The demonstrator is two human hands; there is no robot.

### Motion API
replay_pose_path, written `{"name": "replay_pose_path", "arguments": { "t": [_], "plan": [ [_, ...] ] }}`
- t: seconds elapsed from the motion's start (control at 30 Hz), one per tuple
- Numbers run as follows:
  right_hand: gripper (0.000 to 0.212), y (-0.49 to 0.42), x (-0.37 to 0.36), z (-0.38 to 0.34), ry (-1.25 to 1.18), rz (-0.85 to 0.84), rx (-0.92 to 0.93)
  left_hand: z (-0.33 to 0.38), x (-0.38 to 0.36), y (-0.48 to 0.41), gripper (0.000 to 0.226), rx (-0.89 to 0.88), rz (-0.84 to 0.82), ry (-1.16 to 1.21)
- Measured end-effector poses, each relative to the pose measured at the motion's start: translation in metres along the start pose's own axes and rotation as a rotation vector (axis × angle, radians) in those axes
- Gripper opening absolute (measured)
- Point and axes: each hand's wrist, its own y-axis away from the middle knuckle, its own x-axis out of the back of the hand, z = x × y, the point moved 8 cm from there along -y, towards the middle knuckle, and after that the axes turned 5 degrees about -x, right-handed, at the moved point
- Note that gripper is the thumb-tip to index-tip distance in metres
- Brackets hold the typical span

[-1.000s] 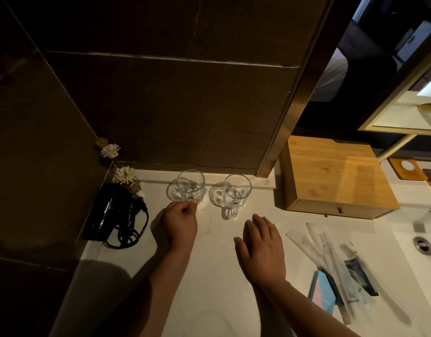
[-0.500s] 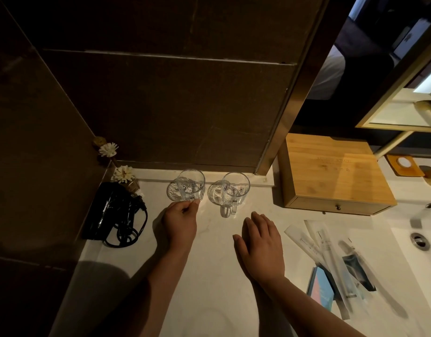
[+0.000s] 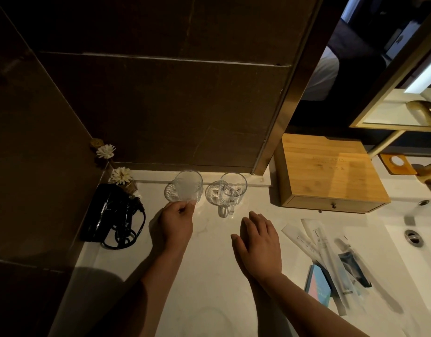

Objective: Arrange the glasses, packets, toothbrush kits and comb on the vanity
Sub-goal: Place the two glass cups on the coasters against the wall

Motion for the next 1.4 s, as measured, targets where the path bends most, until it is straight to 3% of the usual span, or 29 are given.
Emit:
{"name": "replay_pose_path", "arguments": {
  "t": [0.13,0.27,0.47,1.13,1.27,1.4],
  "plan": [
    [0.049,-0.017,0.023,-0.013,-0.204,0.029,-0.088,0.001,-0.001,-0.001,0.024,-0.029,-0.026,-0.038],
    [0.053,-0.042,0.029,-0.032,-0.417,-0.083,-0.243,0.001,0.000,-0.002,0.024,-0.048,-0.034,-0.082],
    [0.031,-0.054,0.029,-0.037,-0.462,-0.060,-0.235,0.003,0.001,-0.004,0.024,-0.072,-0.066,-0.090],
    [0.023,-0.042,0.036,-0.032,-0.611,-0.090,-0.232,-0.016,0.004,-0.006,0.026,-0.130,-0.066,-0.195],
    [0.015,-0.011,0.053,-0.003,-0.707,-0.089,-0.278,-0.055,0.012,0.014,0.028,-0.083,-0.085,-0.193],
    [0.013,0.036,0.077,0.061,-0.576,-0.039,-0.334,-0.074,-0.003,0.060,0.020,-0.129,-0.184,-0.298]
  ]
}}
